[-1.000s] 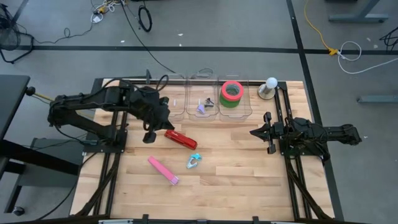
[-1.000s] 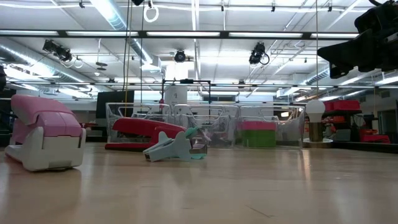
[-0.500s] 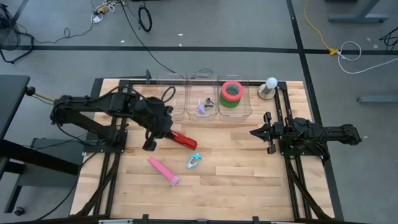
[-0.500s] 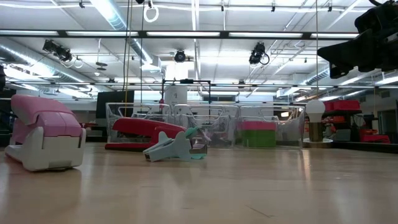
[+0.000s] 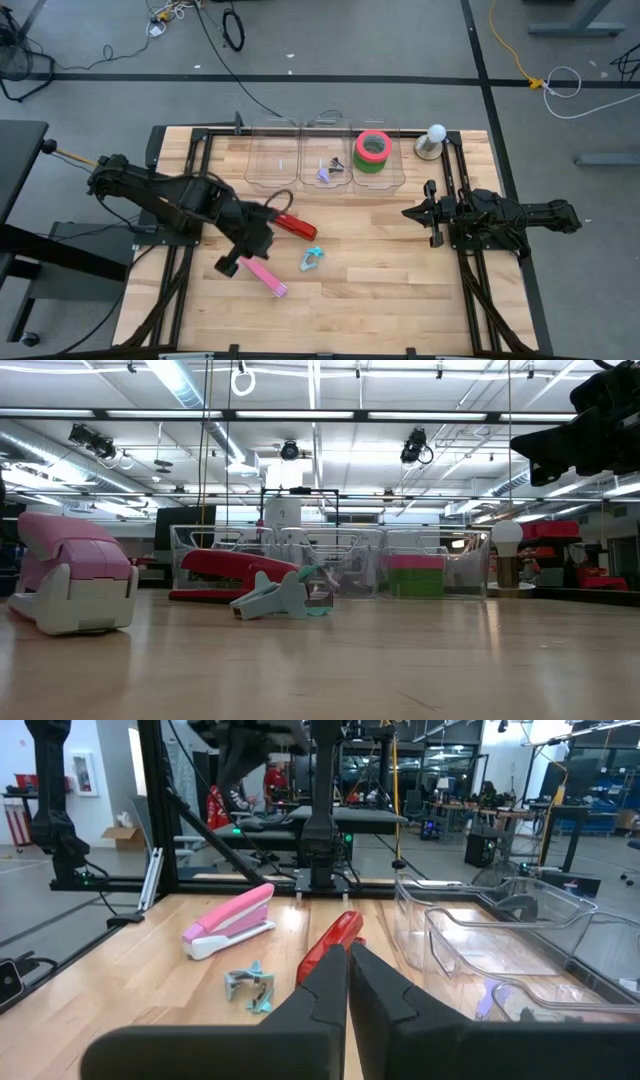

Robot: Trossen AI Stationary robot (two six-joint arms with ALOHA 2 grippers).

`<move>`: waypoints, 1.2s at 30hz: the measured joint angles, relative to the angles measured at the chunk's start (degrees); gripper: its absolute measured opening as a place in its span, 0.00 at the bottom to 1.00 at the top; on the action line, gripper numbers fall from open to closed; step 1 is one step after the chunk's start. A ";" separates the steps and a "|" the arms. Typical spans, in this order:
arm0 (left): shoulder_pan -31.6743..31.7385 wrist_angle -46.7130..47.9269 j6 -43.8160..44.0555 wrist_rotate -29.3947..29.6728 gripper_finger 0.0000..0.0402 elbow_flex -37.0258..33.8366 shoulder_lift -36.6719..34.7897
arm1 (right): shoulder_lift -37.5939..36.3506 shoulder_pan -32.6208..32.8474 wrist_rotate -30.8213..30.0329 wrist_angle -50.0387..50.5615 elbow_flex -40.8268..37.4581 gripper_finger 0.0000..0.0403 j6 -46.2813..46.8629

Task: Pick and place Stapler, Stapler remover, tape
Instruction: Put the pink stapler into the left transparent bin

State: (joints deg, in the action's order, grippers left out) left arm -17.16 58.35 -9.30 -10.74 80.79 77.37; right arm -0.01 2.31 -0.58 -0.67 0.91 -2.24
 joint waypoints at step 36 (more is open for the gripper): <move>-9.39 5.05 3.67 10.77 0.19 -0.69 4.85 | 0.00 -0.01 -0.01 0.06 0.00 0.04 0.00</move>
State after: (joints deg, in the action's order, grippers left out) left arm -26.55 63.39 -5.63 0.03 80.09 82.22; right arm -0.01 2.30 -0.59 -0.61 0.91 -2.24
